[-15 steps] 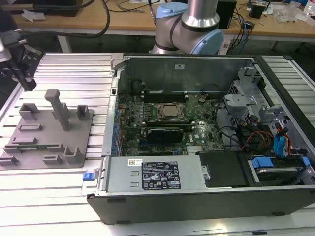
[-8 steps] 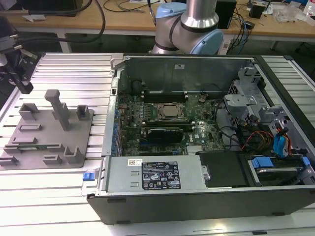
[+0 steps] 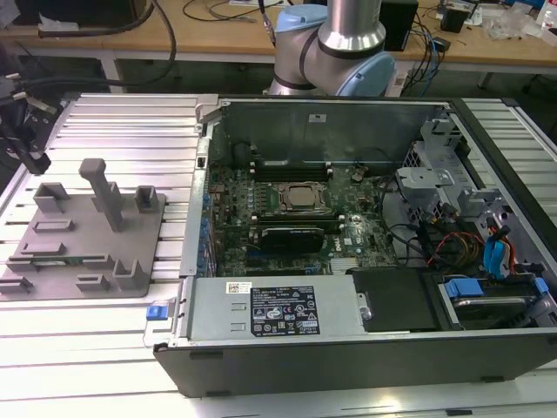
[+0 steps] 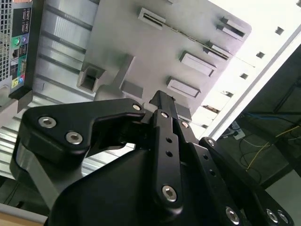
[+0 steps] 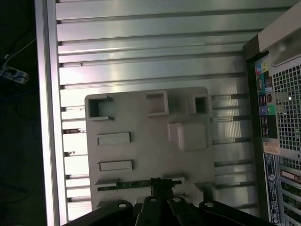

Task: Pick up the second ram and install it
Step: 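Reach for the second ram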

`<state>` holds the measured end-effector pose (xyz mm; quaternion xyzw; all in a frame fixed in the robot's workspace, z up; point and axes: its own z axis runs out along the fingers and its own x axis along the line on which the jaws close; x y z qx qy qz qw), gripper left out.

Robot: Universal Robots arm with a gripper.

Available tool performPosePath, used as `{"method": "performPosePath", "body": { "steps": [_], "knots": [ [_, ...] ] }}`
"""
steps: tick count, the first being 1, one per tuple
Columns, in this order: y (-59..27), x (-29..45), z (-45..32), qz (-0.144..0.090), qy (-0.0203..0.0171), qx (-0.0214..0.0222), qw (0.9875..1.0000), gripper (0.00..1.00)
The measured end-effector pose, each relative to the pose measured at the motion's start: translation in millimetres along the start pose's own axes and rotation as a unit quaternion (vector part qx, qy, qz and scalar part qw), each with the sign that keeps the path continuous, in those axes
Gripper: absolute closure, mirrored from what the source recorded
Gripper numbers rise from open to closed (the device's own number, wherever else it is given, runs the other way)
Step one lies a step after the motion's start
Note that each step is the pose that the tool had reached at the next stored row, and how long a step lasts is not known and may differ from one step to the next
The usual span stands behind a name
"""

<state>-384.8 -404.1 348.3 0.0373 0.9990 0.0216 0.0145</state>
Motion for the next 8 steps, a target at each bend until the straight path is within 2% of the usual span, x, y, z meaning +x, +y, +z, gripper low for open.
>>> {"method": "performPosePath", "body": {
  "steps": [4, 8],
  "knots": [
    [-8.6, 7.7, 3.5, 0.000, 0.0000, 0.0000, 1.0000, 0.92],
    [-29.1, 9.8, 7.0, 0.000, 0.0000, 0.0000, 1.0000, 0.92]
  ]
}}
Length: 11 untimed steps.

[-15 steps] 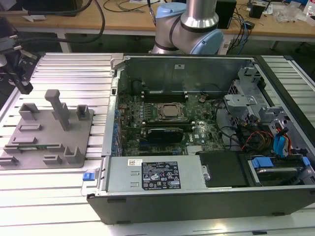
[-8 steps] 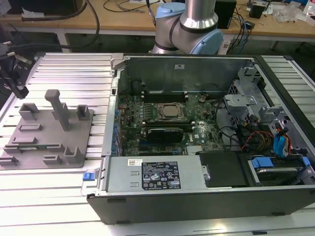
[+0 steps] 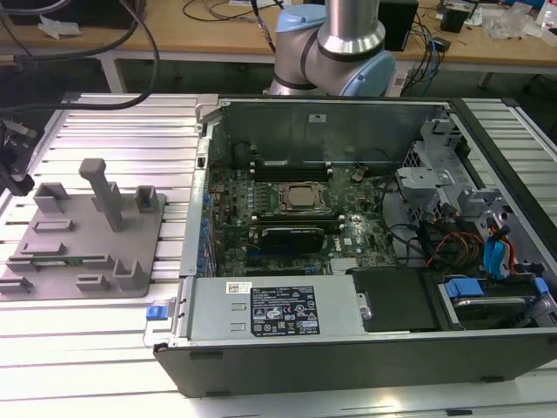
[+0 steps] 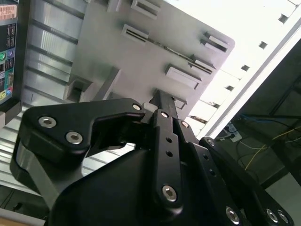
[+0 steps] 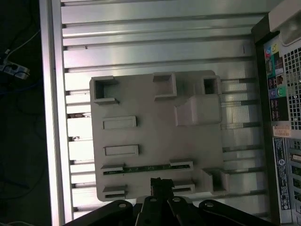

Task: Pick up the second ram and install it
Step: 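Reach for the second ram, then pick up the second ram and move it above second insertion slot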

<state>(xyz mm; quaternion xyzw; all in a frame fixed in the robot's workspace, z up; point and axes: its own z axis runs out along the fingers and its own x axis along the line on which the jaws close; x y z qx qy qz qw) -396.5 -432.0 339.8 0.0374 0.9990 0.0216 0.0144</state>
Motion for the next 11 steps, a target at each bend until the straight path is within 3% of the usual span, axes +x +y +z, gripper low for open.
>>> {"method": "performPosePath", "body": {
  "steps": [11],
  "knots": [
    [-2.9, 0.1, 0.8, 0.000, 0.0000, 0.0000, 1.0000, 0.92]
  ]
}}
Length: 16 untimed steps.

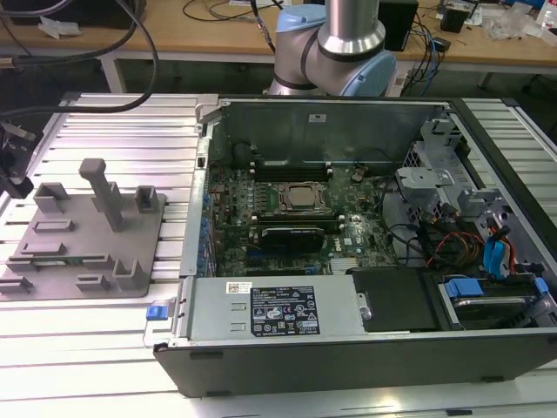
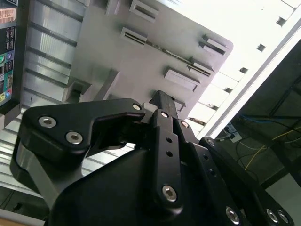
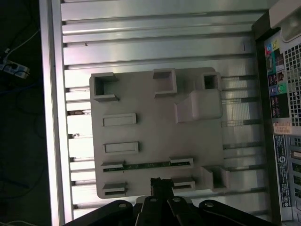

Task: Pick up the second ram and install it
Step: 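Pick up the second ram and move it above second insertion slot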

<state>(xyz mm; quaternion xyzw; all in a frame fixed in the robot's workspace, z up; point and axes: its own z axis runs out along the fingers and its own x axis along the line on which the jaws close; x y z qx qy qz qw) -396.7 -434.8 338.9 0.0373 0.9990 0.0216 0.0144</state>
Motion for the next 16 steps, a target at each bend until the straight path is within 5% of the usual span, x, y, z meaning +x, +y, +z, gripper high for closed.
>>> {"method": "performPosePath", "body": {
  "steps": [5, 10, 14, 16],
  "knots": [
    [-0.1, 0.0, 0.1, 0.000, 0.0000, 0.0000, 1.0000, 0.92],
    [0.2, 0.0, 0.2, -0.038, 0.0013, 0.0045, 0.9993, 0.92],
    [0.5, 0.0, 0.1, -0.083, 0.0028, 0.0089, 0.9965, 0.92],
    [1.0, 0.1, 0.2, -0.118, 0.0039, 0.0112, 0.9930, 0.92]
  ]
}}
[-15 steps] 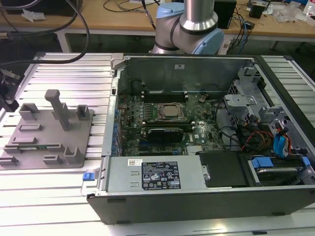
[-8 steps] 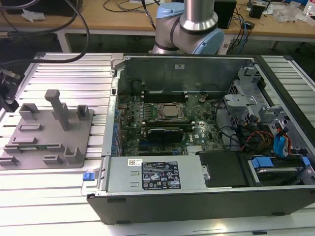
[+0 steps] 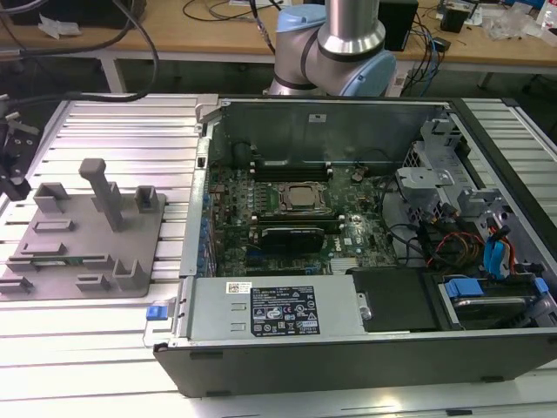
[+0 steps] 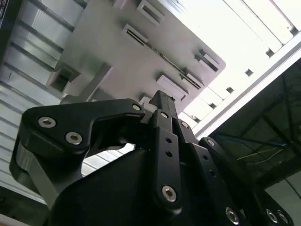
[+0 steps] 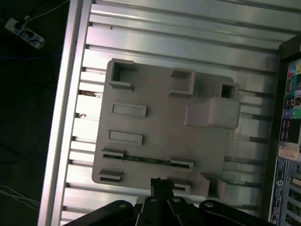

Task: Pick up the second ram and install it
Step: 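Pick up the second ram and move it above second insertion slot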

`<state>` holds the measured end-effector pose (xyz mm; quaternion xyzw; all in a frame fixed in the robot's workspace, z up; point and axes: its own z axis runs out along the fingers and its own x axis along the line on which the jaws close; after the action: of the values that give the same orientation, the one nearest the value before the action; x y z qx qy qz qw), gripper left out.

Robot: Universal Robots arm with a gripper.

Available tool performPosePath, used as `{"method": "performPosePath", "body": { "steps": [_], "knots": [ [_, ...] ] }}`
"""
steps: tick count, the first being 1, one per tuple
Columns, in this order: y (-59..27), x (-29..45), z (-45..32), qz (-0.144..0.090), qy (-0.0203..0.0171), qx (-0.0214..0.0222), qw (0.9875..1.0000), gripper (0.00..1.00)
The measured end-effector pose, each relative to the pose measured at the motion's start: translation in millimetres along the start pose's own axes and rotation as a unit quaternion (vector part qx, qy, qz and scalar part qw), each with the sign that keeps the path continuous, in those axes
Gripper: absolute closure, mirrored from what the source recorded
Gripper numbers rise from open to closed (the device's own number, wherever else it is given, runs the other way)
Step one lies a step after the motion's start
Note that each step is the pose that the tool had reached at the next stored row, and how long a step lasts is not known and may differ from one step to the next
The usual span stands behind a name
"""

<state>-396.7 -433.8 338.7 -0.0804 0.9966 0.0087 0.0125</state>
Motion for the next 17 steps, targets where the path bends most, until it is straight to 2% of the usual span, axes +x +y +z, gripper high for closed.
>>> {"method": "performPosePath", "body": {
  "steps": [2, 4, 7, 9, 10, 11, 12, 13, 15, 16, 17],
  "knots": [
    [0.4, -0.1, 0.0, -0.032, 0.0008, 0.0010, 0.9995, 0.92],
    [0.6, -0.1, 0.1, -0.059, 0.0015, 0.0018, 0.9983, 0.92],
    [0.6, -0.1, 0.1, -0.102, 0.0023, 0.0021, 0.9948, 0.92],
    [0.9, -0.1, 0.1, -0.142, 0.0030, 0.0019, 0.9898, 0.92],
    [1.0, -0.1, 0.1, -0.168, 0.0033, 0.0014, 0.9858, 0.92],
    [1.0, -0.1, 0.2, -0.185, 0.0034, 0.0011, 0.9827, 0.92],
    [1.0, -0.1, 0.2, -0.209, 0.0037, 0.0006, 0.9779, 0.92],
    [1.0, -0.1, 0.2, -0.222, 0.0039, 0.0002, 0.9750, 0.92],
    [1.1, -0.2, 0.2, -0.263, 0.0043, -0.0008, 0.9647, 0.92],
    [1.0, -0.2, 0.3, -0.284, 0.0045, -0.0012, 0.9588, 0.92],
    [1.1, -0.2, 0.3, -0.297, 0.0047, -0.0014, 0.9549, 0.92]
  ]
}}
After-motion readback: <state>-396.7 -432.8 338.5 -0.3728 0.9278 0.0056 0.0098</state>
